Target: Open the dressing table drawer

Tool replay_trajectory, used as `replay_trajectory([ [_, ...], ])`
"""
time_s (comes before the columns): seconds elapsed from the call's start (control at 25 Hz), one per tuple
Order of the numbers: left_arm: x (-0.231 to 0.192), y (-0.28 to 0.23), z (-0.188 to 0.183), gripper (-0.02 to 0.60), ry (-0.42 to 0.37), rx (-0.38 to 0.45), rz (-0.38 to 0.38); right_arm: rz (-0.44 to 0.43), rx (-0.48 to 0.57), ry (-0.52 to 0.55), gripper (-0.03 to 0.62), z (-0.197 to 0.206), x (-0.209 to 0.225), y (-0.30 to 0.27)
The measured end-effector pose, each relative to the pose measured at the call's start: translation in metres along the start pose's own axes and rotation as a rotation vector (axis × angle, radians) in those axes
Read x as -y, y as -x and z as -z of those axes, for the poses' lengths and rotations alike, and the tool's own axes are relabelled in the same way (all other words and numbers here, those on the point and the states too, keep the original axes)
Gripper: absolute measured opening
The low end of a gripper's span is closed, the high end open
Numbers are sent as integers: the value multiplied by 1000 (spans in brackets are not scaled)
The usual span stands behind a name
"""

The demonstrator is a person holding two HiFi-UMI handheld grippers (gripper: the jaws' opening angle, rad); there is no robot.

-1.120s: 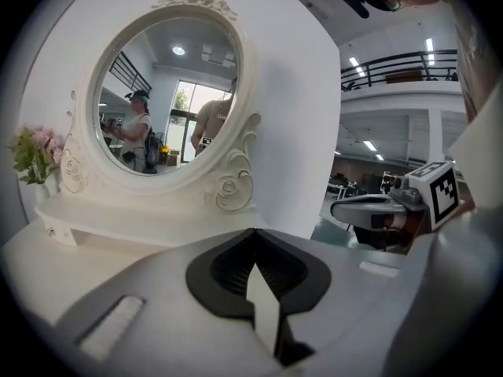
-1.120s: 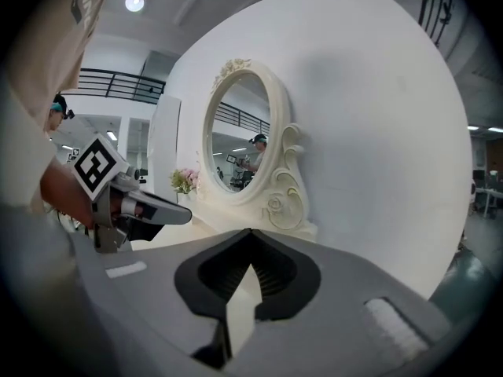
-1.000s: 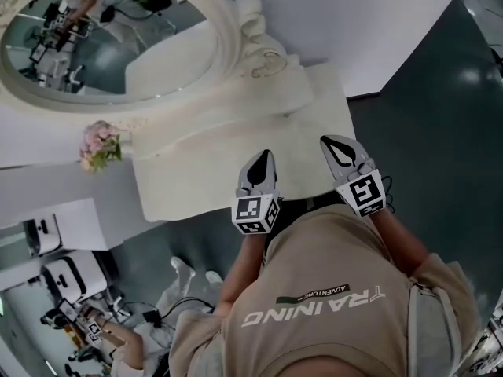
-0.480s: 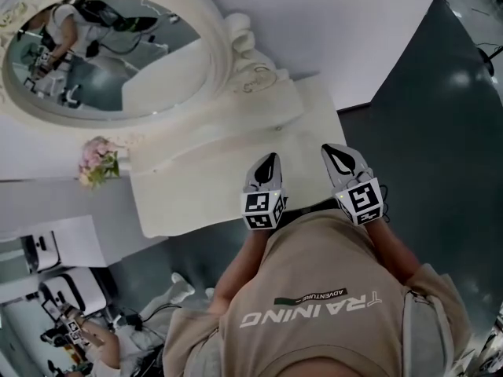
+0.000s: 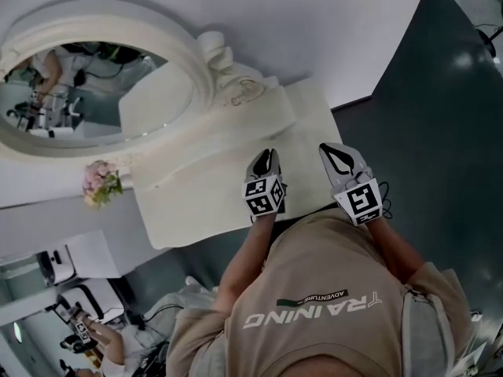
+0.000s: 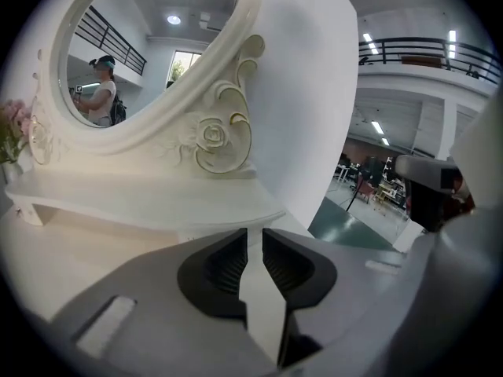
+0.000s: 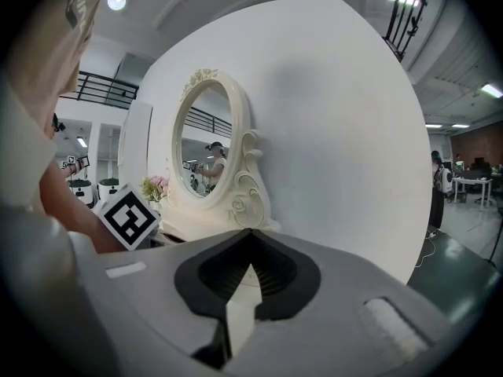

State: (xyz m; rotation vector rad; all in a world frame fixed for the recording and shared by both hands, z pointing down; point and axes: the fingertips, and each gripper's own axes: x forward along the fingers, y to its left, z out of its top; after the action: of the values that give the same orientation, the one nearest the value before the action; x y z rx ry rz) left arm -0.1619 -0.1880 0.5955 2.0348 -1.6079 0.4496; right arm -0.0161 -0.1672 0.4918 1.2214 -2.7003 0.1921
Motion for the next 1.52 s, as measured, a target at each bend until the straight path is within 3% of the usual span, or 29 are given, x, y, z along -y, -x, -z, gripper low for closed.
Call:
replay_trajectory([
  [0.68, -30, -74, 28, 133, 56, -172, -102, -40, -73, -38, 3, 17, 34, -33],
  [0.96, -33, -84, 36, 115, 98, -184, -130, -43, -97, -53, 3, 26, 40, -34],
  [1.52, -23, -74, 44, 112, 63, -203, -132, -54, -145, -116, 3, 43, 41, -35],
])
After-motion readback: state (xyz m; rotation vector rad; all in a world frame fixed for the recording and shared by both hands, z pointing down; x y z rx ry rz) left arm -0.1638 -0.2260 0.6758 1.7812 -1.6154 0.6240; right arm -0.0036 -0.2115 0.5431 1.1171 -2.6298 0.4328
